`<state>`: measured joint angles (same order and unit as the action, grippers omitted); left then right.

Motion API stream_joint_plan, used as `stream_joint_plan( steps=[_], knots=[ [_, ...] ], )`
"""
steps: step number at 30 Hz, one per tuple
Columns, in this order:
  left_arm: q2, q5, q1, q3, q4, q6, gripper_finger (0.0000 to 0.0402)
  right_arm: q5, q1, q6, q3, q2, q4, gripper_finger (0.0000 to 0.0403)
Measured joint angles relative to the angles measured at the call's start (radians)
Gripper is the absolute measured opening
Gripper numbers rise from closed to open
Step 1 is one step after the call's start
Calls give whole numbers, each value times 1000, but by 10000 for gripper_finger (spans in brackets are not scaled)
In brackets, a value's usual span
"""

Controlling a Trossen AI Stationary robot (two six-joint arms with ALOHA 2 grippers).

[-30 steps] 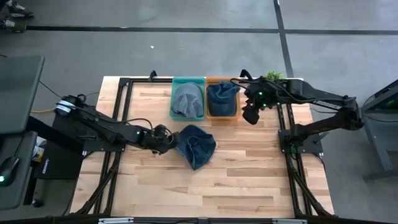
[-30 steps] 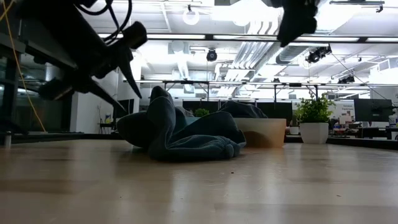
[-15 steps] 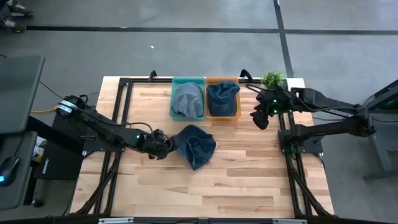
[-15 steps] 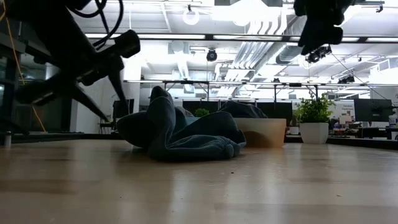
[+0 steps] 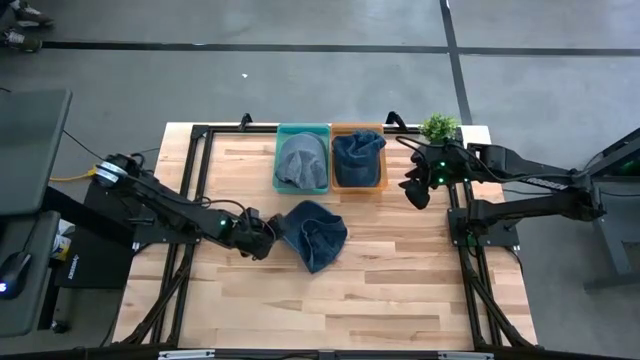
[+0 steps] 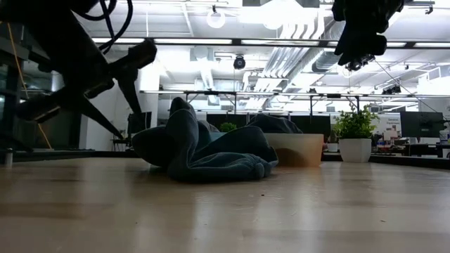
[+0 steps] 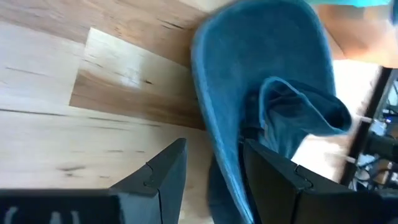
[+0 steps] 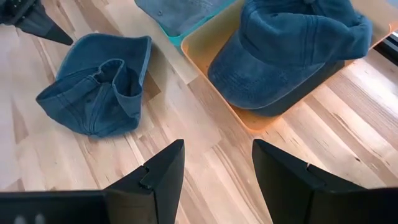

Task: Pick & Place hat
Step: Put the black cap into the orange bin

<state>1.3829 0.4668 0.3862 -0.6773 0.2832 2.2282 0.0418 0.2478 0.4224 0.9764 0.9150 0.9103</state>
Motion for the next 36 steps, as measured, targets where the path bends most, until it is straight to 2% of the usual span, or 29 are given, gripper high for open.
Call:
stream_joint_plan(
  steps=[16,22,26,32,36],
  knots=[
    [135,38,0,0,-133,56,159,0,0,-3,0,1,-47,184],
    [143,51,0,0,-154,27,155,-3,0,-3,0,1,-48,184],
    [143,88,0,0,-153,22,119,-10,0,-3,0,1,-49,184],
    [143,105,0,0,-159,4,19,-14,0,-3,0,1,-56,184],
    [143,105,0,-1,-161,-29,17,-14,0,-3,0,1,-56,184]
  ],
)
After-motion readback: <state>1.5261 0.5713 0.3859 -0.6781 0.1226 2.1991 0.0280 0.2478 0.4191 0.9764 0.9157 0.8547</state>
